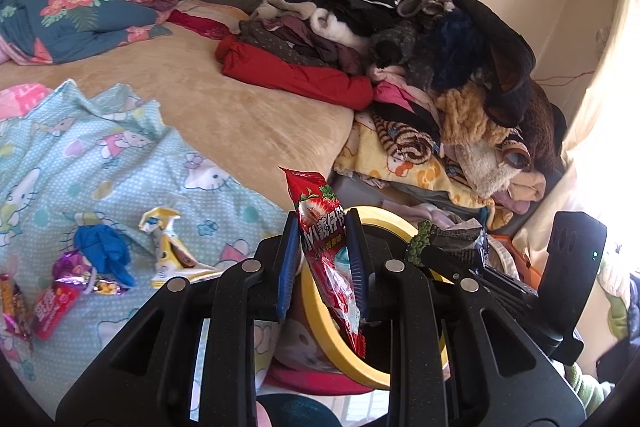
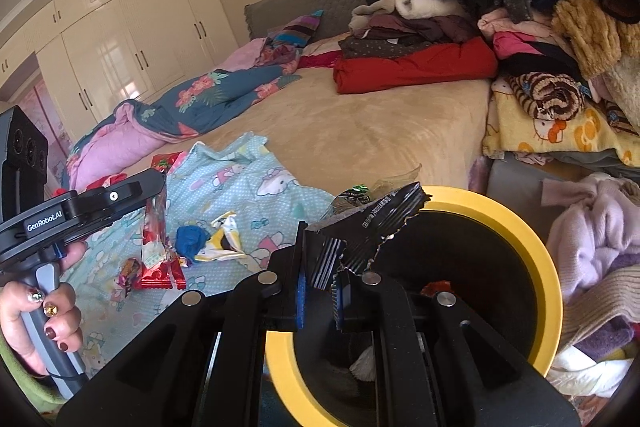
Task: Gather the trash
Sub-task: 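Carry both wrappers over the yellow bin and open both tools, then move both open tools back over the remaining wrappers on the sheet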
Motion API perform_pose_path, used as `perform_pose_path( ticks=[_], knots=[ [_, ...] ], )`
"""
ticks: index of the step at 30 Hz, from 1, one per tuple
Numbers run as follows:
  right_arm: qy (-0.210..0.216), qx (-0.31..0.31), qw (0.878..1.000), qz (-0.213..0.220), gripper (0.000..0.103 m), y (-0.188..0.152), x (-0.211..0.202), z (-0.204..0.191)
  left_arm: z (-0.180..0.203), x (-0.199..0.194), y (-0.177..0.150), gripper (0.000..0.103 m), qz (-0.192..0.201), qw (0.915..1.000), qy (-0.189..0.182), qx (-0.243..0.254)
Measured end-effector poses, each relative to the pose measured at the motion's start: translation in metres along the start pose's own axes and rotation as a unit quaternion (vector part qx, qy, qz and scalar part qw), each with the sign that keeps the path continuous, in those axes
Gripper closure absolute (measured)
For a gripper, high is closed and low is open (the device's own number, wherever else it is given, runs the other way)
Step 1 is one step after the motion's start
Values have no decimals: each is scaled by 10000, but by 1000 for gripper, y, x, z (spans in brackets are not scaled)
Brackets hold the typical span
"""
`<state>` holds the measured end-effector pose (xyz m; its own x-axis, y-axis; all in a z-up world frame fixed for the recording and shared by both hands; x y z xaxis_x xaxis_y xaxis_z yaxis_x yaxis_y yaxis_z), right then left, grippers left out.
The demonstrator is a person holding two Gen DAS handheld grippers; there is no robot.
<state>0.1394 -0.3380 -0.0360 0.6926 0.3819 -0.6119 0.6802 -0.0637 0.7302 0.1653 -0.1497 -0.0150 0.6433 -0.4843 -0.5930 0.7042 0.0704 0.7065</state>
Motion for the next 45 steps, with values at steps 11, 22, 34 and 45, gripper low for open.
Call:
perform_pose_path(
  ticks=[11, 22, 34, 45],
  knots=[
    [-196, 247, 9995, -83, 93, -8, -4, 31, 26, 24, -6, 86, -230, 9994, -173, 206],
    [-457, 604, 9969, -205, 92, -21, -4, 70, 46, 55, -23, 86, -570, 9972, -266, 396],
    [-515, 778, 9947, -429, 85, -34, 4, 87, 56, 83, -30, 80, -773, 9956, -340, 405],
    [-598, 871, 9936, -389, 48, -35, 1, 88, 43, 70, -29, 21, -587, 9973, -367, 244]
  ],
)
Point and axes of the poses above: each gripper's, at about its wrist camera, not at the fingertips, and x roughly the way its jaws point, z to its right, y to its top, the point moved 5 cm from there along x, roughly the way its jaws point, and after that the axes turned 4 degrees about -z, right-handed, at the moved point
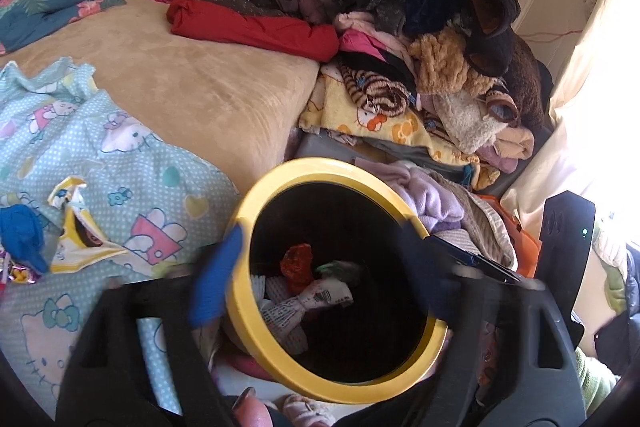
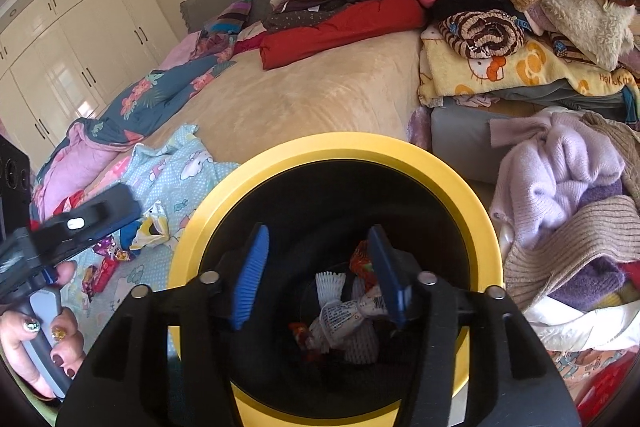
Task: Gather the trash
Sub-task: 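Move both open tools back over the remaining wrappers on the sheet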
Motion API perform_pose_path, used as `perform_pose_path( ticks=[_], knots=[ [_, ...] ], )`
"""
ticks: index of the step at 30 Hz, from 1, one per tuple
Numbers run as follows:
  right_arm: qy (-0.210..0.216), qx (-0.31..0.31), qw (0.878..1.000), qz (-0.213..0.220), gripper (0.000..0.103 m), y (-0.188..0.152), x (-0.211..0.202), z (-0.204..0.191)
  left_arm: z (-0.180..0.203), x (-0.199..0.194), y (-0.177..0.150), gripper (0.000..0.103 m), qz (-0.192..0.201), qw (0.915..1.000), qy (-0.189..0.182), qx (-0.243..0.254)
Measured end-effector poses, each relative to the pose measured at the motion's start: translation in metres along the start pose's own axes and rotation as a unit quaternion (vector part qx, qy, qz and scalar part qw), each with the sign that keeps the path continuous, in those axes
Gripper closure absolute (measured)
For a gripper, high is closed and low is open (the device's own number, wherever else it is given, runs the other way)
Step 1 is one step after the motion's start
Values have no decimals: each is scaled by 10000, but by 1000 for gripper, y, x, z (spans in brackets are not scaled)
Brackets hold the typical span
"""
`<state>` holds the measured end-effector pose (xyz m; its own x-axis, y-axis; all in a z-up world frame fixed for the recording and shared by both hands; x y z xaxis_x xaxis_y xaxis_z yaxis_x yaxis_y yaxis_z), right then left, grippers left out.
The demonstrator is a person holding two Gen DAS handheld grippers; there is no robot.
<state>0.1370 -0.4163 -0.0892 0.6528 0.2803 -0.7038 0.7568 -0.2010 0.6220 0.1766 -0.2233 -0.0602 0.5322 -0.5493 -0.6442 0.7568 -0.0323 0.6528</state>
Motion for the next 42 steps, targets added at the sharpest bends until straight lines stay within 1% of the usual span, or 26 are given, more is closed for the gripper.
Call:
perform_pose_path(
  ticks=[2, 4, 5, 9, 12, 23, 27, 33, 42],
  knots=[
    [-24, -38, 10000, 46, 45, 0, -2, -3, -3, -5, 1, 14, 82, 10000, 38, -8],
    [-44, -60, 9999, 101, 41, 1, -4, -6, -6, -11, 1, 11, 159, 9997, 161, 18],
    [-43, -63, 9999, 132, 37, 2, -5, -7, -7, -14, 1, 11, 192, 9996, 188, 21],
    [-23, -87, 9995, 303, 30, 6, -12, -14, -15, -26, 1, 11, 303, 9990, 323, -7],
    [9, -97, 9992, 385, 27, 9, -16, -18, -20, -33, 1, 11, 358, 9986, 387, -34],
    [150, -296, 9986, 405, 26, 10, -20, -46, -39, -57, 0, 11, 557, 9964, 616, -142],
    [211, -405, 9982, 379, 26, 9, -18, -59, -49, -69, 1, 11, 694, 9950, 684, -234],
    [331, -643, 9969, 320, 26, 7, -15, -85, -62, -83, 1, 11, 843, 9927, 772, -380],
    [557, -1013, 9931, 193, 26, 5, -7, -124, -90, -106, 1, 11, 1041, 9877, 998, -606]
  ],
)
Point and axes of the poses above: each gripper's, at about its wrist camera, not at the fingertips, and x roughly the way its jaws point, z to its right, y to its top, the point moved 5 cm from there along x, roughly the way its jaws point, and after that the axes turned 4 degrees about -z, right-handed, at the moved point
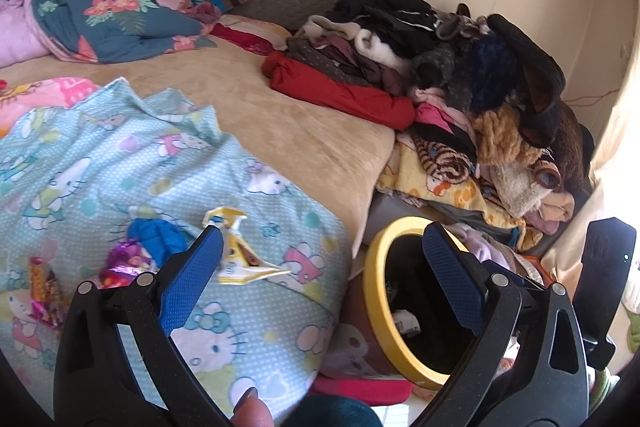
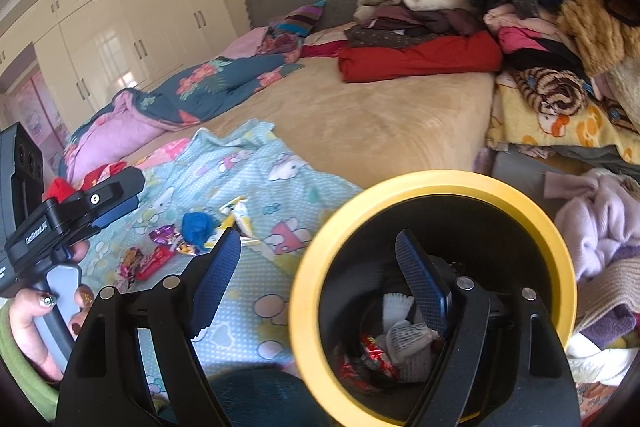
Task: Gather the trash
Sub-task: 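Move both open tools back over the remaining wrappers on the sheet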
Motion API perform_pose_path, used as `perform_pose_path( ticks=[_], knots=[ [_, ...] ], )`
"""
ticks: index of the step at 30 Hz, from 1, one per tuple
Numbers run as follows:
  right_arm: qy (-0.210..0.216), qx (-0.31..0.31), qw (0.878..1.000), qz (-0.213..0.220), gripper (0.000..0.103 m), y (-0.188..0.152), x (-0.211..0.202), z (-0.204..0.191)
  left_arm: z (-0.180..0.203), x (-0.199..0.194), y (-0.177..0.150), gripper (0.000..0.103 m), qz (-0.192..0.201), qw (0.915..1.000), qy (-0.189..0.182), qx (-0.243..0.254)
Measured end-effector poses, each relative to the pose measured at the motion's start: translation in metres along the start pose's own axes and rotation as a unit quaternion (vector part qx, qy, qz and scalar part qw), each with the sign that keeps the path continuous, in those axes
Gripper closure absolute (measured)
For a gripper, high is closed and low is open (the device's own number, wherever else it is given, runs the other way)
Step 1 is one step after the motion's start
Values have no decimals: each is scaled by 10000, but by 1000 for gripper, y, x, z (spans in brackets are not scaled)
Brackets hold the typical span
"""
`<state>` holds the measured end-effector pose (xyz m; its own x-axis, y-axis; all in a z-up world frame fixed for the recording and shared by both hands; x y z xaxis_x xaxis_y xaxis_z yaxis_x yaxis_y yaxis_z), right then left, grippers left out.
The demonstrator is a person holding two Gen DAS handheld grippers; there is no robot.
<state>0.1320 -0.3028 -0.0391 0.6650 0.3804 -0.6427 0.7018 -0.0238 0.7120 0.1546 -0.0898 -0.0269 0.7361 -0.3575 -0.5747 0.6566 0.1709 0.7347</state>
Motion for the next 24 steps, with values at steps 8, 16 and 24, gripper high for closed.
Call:
perform_pose_path(
  ticks=[8, 16, 24],
  knots=[
    [229, -378, 9989, -172, 26, 2, 18, -40, -35, -13, 6, 11, 145, 9993, 232, -261],
    [457, -694, 9961, -310, 26, 4, 34, -78, -69, -24, 4, 11, 196, 9975, 457, -492],
    [705, -1123, 9897, -531, 26, 2, 55, -114, -109, -38, -3, 11, 217, 9945, 692, -759]
  ],
)
Point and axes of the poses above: each gripper's, at about its wrist camera, not at the fingertips, and x roughly the way its jaws point, z to its right, y to its top, the point moved 5 cm from there along x, roughly the way its jaws point, and after that the axes turned 4 degrees about -z, right-handed, at the moved point
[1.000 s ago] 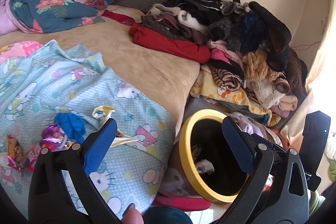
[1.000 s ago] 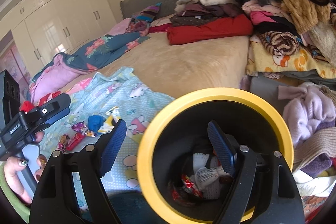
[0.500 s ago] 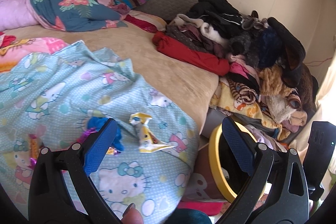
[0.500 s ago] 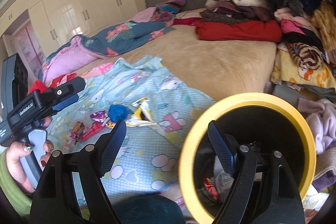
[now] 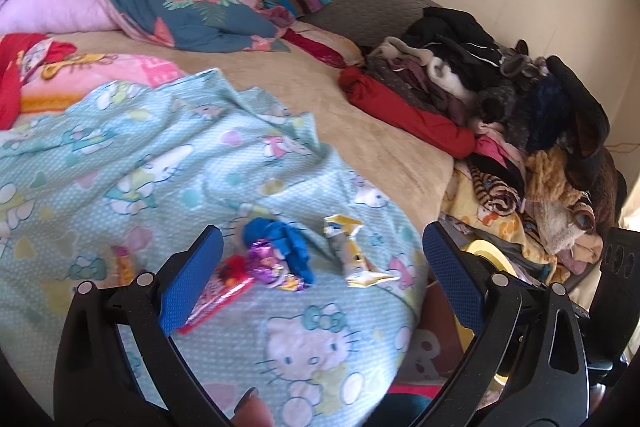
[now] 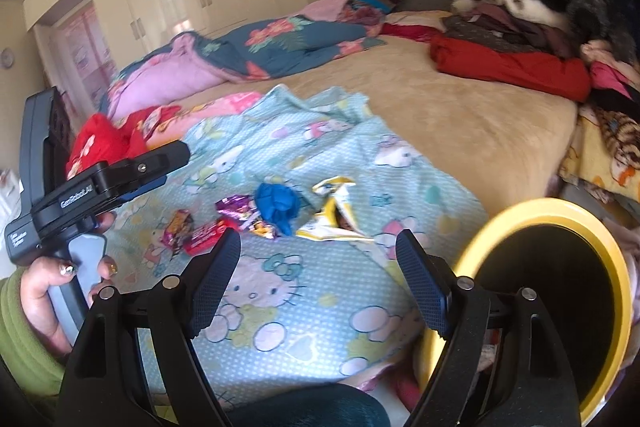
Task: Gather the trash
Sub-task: 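Move both open tools back over the remaining wrappers on the sheet, then grasp the purple wrapper with the right tool while the left grasps a brown chocolate wrapper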
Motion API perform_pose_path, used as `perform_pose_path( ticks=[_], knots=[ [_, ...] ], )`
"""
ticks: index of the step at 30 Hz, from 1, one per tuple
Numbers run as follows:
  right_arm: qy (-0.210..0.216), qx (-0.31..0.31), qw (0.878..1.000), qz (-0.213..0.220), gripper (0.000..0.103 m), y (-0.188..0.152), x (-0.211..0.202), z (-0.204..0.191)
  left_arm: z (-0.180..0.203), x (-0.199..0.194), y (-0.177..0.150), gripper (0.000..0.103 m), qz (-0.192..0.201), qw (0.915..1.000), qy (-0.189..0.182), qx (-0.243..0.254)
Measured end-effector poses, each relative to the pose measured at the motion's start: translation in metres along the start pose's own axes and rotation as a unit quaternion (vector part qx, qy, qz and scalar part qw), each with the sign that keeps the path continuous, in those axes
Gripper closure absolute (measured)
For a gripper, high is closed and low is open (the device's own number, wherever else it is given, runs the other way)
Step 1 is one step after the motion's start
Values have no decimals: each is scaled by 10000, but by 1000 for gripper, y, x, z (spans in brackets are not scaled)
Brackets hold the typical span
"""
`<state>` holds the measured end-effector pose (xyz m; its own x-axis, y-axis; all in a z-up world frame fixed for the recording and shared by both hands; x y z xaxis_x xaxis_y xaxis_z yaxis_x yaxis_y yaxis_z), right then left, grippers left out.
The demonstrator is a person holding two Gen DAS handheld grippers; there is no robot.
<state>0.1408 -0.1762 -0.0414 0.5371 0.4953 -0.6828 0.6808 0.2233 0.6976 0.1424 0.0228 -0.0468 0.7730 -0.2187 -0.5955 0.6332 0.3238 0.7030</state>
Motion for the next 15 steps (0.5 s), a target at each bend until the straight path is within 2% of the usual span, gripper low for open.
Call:
perform_pose_path(
  ticks=[9, 12, 15],
  knots=[
    [297, -489, 9980, -283, 27, 4, 37, -37, -51, -10, -7, 11, -25, 9987, 449, -226],
    [410, -642, 9960, -458, 33, 2, 55, -47, -66, -13, -13, 15, -94, 9980, 564, -269],
    [454, -725, 9944, -613, 43, 0, 69, -54, -80, -14, -22, 24, -243, 9971, 646, -325]
  ],
)
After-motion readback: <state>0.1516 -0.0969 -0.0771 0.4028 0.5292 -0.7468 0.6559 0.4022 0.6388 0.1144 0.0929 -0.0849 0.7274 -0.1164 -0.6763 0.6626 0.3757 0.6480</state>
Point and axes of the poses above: each gripper's, at about its wrist camera, not at the fingertips, and x roughly the way its jaws point, z to its right, y to its top, the point moved 5 cm from there along x, roughly the way its jaws point, and after that the axes turned 4 degrees about -z, right-handed, at the moved point
